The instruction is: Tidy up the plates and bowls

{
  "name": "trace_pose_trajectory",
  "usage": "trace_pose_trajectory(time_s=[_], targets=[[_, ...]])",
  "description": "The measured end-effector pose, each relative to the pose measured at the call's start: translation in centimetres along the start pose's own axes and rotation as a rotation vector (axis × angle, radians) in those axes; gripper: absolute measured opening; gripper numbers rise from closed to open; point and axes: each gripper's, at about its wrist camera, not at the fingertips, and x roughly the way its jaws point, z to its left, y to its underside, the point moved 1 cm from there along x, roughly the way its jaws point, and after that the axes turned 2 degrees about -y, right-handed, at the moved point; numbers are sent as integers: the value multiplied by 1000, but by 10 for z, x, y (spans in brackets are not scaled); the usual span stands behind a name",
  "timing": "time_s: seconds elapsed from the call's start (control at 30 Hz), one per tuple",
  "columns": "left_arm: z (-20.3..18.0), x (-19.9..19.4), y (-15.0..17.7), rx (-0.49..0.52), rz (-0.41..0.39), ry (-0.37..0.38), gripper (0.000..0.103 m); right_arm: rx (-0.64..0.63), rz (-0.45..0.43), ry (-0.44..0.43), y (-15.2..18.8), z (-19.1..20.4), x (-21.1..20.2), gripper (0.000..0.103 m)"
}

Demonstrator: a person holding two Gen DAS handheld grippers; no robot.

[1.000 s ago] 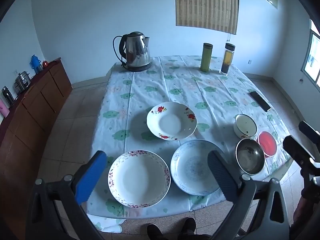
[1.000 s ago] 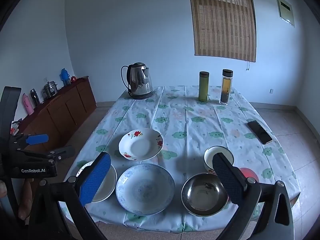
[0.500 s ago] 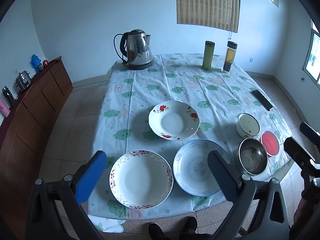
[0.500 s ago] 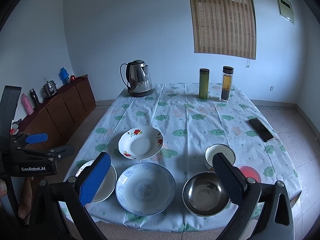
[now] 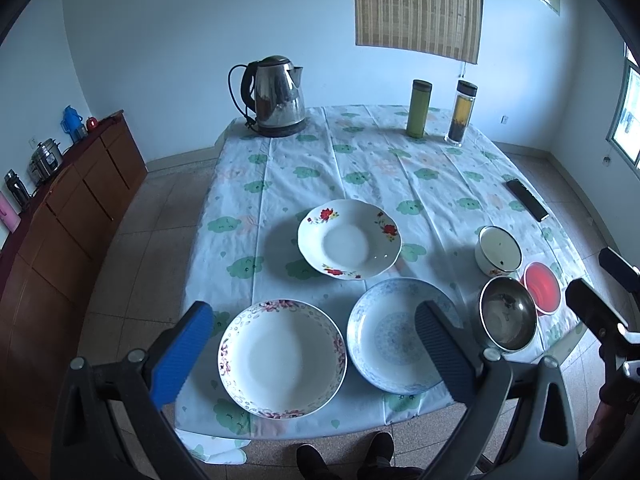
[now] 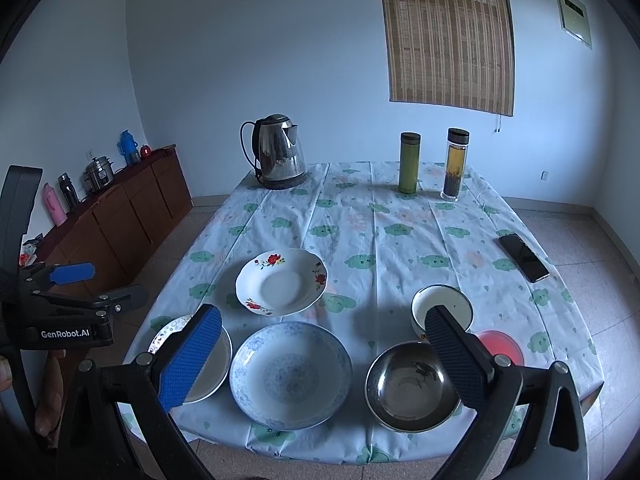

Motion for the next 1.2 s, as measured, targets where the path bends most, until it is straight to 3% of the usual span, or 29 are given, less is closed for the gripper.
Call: trace_pose_trajectory(time_s=[1.2], targets=[[-11, 14, 5, -13, 35, -30, 102, -34, 29, 2, 2, -11, 12, 102]])
